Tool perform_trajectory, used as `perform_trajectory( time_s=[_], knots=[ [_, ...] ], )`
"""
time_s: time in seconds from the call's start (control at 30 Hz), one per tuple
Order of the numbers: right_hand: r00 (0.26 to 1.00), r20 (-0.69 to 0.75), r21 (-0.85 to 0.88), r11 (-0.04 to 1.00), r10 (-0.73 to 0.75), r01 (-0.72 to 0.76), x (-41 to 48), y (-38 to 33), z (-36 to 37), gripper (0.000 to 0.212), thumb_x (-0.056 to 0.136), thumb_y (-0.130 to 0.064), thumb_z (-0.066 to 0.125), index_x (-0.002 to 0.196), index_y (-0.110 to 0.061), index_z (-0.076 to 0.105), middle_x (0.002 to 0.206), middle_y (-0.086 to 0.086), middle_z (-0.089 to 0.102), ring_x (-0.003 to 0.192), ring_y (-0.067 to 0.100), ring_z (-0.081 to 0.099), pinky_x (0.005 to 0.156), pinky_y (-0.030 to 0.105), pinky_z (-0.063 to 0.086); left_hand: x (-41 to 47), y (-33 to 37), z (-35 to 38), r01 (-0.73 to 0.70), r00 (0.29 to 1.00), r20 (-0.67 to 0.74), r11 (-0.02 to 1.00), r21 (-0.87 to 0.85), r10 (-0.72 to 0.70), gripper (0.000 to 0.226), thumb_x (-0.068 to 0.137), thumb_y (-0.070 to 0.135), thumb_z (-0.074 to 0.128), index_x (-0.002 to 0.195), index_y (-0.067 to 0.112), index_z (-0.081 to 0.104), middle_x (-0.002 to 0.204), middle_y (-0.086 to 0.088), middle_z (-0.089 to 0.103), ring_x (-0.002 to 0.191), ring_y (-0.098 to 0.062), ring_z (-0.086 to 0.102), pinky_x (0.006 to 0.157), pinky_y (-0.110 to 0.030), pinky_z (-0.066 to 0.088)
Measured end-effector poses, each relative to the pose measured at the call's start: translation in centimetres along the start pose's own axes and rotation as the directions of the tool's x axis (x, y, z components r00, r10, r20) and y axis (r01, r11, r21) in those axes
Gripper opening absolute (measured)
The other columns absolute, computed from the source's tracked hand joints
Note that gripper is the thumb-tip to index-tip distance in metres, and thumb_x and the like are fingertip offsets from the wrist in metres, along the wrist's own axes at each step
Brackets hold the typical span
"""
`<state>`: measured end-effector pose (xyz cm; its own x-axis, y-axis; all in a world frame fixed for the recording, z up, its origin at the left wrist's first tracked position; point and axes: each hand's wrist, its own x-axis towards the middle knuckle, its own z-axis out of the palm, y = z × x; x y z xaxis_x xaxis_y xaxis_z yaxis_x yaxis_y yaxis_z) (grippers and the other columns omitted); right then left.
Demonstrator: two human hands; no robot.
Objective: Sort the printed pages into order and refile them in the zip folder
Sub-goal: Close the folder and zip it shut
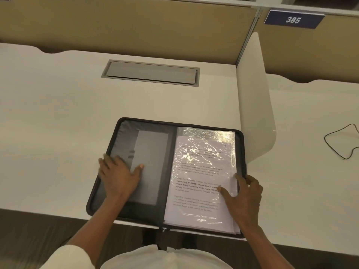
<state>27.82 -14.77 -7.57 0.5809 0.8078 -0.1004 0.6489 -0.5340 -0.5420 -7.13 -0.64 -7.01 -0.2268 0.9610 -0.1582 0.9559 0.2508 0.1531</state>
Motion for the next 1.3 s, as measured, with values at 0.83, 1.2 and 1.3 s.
perform_trajectory(
  time_s=[0.83,1.2,1.3],
  knots=[
    [0.993,-0.035,0.334,0.938,0.109,-0.091,1.7,-2.5,2.0,0.065,0.073,-0.037,0.094,0.129,-0.021,0.067,0.135,0.008,0.057,0.113,0.029,0.063,0.096,0.046,0.056,7.4,-3.1,-16.9,0.219,0.975,0.193,0.623,-0.751,-0.111,0.022,0.077,0.022,0.094,0.092,0.016,0.080,0.087,-0.005,0.081,0.081,-0.027,0.079,0.085,-0.042,0.063],
    [0.980,0.079,0.568,0.799,0.182,-0.195,2.8,-6.6,2.9,0.038,0.084,-0.033,0.088,0.118,-0.025,0.074,0.109,-0.007,0.075,0.100,0.012,0.070,0.097,0.044,0.060,1.7,5.2,-21.4,0.025,0.923,0.186,0.430,-0.902,0.338,0.036,0.085,0.037,0.079,0.110,0.011,0.078,0.102,-0.003,0.082,0.098,-0.013,0.077,0.083,-0.037,0.064],
    [0.978,0.106,0.627,0.750,0.181,-0.208,2.7,-7.3,2.8,0.026,0.092,-0.041,0.078,0.113,-0.025,0.076,0.103,-0.009,0.077,0.099,0.013,0.072,0.098,0.045,0.059,0.4,6.7,-19.0,0.034,0.877,0.244,0.455,-0.890,0.413,0.040,0.089,0.048,0.075,0.112,0.016,0.079,0.109,0.001,0.080,0.110,-0.014,0.074,0.098,-0.045,0.061]
  ],
)
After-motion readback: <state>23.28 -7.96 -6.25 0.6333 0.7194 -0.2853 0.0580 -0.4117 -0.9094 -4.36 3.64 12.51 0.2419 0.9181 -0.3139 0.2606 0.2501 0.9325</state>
